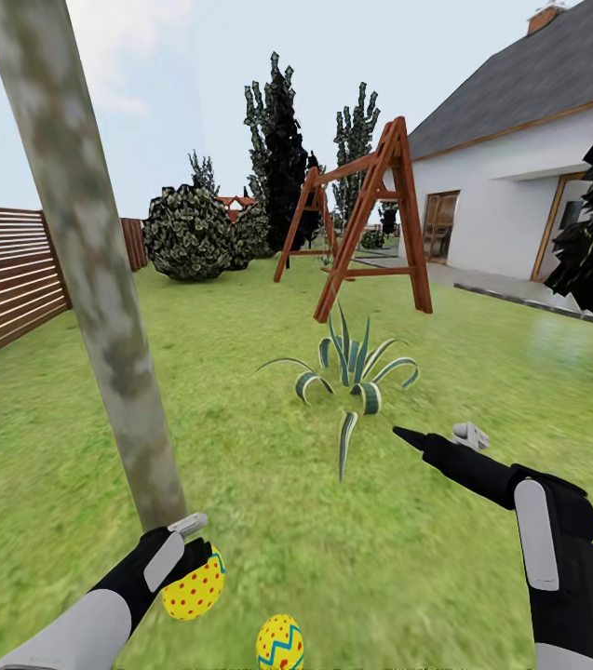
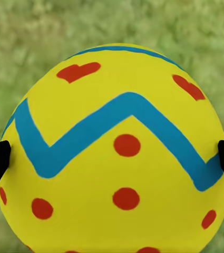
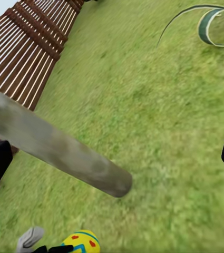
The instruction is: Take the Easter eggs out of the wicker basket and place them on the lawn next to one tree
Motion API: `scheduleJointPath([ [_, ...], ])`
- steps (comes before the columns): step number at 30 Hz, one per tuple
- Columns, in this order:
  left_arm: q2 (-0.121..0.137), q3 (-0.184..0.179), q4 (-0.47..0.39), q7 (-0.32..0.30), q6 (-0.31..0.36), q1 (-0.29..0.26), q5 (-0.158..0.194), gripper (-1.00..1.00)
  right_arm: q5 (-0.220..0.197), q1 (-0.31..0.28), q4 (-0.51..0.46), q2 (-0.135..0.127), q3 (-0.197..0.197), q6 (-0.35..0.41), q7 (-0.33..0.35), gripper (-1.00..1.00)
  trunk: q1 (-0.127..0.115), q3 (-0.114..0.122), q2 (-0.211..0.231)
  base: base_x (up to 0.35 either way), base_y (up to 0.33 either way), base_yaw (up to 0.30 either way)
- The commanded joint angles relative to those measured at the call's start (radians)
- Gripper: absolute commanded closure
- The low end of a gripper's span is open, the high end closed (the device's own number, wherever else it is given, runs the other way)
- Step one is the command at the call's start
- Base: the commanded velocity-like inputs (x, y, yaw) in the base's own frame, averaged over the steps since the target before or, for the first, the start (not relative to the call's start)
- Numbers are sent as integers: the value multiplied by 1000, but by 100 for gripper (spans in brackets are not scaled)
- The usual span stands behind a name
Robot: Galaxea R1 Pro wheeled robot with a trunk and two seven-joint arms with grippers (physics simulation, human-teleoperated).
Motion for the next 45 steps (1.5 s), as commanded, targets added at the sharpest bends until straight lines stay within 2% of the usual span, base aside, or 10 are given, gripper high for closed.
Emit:
scheduleJointPath([
  [1,1,-7,-3,9,2,0,10,100,4,-1,0,1,-3,5,10,-100,4,-4,-8,0,0,0],
  [32,1,-8,-4,7,-5,0,10,100,-4,-1,0,1,-3,5,10,-100,123,-101,-225,0,0,0],
  [45,-11,-8,-5,7,-6,0,11,100,-5,-1,0,1,-3,5,10,-100,173,-142,-316,0,0,0],
])
